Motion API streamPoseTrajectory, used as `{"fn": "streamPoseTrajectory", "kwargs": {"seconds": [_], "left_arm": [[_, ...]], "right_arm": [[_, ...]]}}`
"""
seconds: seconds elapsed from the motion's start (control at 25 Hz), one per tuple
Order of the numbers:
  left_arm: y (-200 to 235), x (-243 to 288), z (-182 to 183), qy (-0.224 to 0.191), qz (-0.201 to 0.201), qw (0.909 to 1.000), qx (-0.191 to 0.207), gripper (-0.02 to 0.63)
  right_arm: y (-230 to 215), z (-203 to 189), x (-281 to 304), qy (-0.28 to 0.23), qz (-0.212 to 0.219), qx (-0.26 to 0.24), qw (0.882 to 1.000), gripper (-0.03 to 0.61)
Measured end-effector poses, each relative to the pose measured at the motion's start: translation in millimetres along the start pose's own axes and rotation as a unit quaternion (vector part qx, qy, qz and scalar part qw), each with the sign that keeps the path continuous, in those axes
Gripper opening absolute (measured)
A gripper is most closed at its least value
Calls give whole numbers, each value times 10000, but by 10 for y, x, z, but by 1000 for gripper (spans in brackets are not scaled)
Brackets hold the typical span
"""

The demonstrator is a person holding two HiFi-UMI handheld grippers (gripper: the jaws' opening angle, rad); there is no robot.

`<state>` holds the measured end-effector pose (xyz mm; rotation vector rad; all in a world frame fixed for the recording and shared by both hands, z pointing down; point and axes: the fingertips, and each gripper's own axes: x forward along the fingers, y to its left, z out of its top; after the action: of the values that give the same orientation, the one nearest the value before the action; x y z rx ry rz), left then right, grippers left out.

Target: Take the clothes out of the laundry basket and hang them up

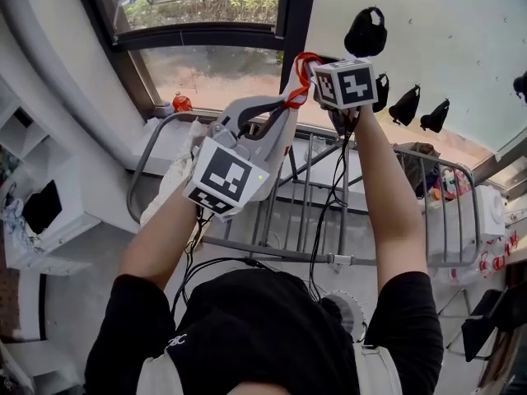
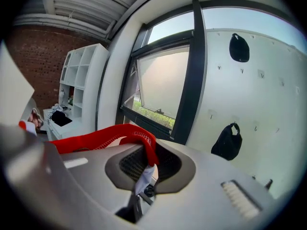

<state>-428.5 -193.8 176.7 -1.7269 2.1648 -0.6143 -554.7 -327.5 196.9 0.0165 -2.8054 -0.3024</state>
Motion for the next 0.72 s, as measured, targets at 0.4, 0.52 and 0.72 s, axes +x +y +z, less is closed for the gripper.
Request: {"fn": "streamPoseTrajectory", "kwargs": {"seconds": [0.4, 0.52, 0.72], "left_arm": [[-666, 78, -717, 467, -573, 9943, -770, 21], [-938, 90, -895, 582, -833, 9886, -1114, 21], [-1400, 78, -1131, 744, -1338, 9765, -1515, 21]], "right_arm": [[132, -1063, 190, 795, 173, 285, 9963, 37], [150, -1464, 211, 1134, 143, 268, 9931, 37], [35, -2070, 24, 1518, -66, 445, 9874, 37]]}}
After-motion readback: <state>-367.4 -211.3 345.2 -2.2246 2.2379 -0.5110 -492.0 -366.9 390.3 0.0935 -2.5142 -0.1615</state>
